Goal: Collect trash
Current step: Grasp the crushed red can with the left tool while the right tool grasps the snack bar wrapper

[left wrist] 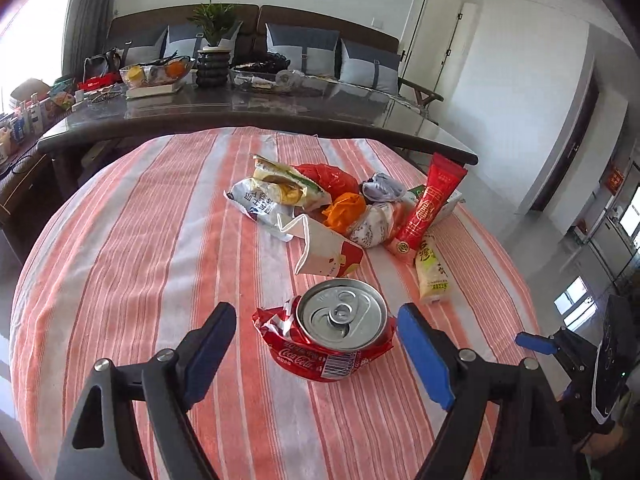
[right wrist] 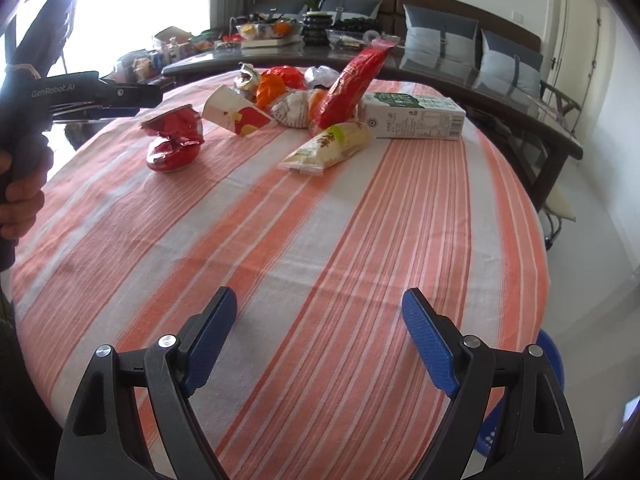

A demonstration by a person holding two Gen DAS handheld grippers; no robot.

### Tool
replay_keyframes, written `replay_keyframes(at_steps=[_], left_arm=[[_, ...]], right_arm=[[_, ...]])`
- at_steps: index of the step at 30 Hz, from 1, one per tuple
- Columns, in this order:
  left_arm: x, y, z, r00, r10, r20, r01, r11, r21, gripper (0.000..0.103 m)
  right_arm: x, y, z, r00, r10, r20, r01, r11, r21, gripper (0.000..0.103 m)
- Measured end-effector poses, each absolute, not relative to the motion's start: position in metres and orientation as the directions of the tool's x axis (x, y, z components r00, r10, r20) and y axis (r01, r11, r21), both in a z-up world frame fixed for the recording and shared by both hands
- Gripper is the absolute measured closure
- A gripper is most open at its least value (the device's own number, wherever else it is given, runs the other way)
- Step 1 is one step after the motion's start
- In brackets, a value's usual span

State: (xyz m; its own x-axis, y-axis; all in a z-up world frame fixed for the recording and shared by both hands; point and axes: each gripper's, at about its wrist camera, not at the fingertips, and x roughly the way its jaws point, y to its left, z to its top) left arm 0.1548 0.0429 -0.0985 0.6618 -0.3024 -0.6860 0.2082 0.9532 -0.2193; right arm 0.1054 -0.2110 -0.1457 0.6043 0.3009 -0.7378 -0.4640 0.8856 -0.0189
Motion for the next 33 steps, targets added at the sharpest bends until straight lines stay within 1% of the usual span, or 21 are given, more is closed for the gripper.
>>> replay_keyframes(at_steps=[2,4,7,9,10,12,14,16,18,21,24,28,33], left_arm=[[0.163,0.041,-0.101,0.642,-0.337,-0.689,0.276,0.94,-0.202,0.018],[0.175,0.043,-0.104,0.627,-0.378,-0.681,0.322,0.922,-0.215,0.018],[0.202,0.051,-0.118,0.538,-0.474,-0.697,0.358,0.877,-0.321,0.017],[0.213,0.049,-0.128,0.463,-0.54,-0.703,0.391,0.836,-0.386,0.012],[0.213,0.046,-0.13,0.439,-0.56,-0.702,0.413,0.82,-0.396,0.012],[0.201,0.039,-0.125,0.425,-0.571,-0.702,0.472,0.802,-0.366,0.012],[0.183,0.03,-0.123,0.37,-0.599,-0.71,0.543,0.759,-0.358,0.012],[0.161,0.021,-0.123,0.345,-0.589,-0.731,0.599,0.737,-0.312,0.011],[0.142,0.017,-0.12,0.355,-0.574,-0.738,0.631,0.73,-0.264,0.01],[0.129,0.016,-0.118,0.334,-0.582,-0.742,0.648,0.713,-0.268,0.01],[0.121,0.015,-0.12,0.345,-0.569,-0.747,0.659,0.713,-0.238,0.009],[0.117,0.004,-0.138,0.356,-0.482,-0.801,0.652,0.742,-0.157,0.009],[0.095,-0.002,-0.148,0.392,-0.435,-0.811,0.678,0.732,-0.064,0.009]], right_arm=[[0.105,-0.21,-0.147,0.603,0.299,-0.74,-0.467,0.884,-0.023,0.017],[0.105,-0.209,-0.147,0.603,0.298,-0.74,-0.468,0.883,-0.026,0.016],[0.105,-0.209,-0.147,0.602,0.299,-0.74,-0.468,0.883,-0.024,0.015],[0.105,-0.209,-0.147,0.603,0.3,-0.74,-0.469,0.883,-0.025,0.015],[0.105,-0.209,-0.147,0.603,0.3,-0.739,-0.47,0.882,-0.025,0.015],[0.104,-0.209,-0.147,0.602,0.301,-0.739,-0.471,0.882,-0.024,0.015],[0.104,-0.209,-0.147,0.603,0.3,-0.739,-0.469,0.883,-0.024,0.015],[0.104,-0.213,-0.145,0.603,0.303,-0.738,-0.465,0.885,-0.017,0.015],[0.106,-0.217,-0.144,0.603,0.306,-0.737,-0.455,0.891,-0.002,0.015],[0.111,-0.223,-0.145,0.6,0.301,-0.741,-0.428,0.903,0.02,0.014],[0.115,-0.229,-0.147,0.597,0.301,-0.744,-0.404,0.914,0.046,0.014],[0.114,-0.23,-0.148,0.601,0.294,-0.744,-0.399,0.916,0.039,0.013],[0.111,-0.231,-0.148,0.603,0.287,-0.744,-0.406,0.914,0.024,0.013]])
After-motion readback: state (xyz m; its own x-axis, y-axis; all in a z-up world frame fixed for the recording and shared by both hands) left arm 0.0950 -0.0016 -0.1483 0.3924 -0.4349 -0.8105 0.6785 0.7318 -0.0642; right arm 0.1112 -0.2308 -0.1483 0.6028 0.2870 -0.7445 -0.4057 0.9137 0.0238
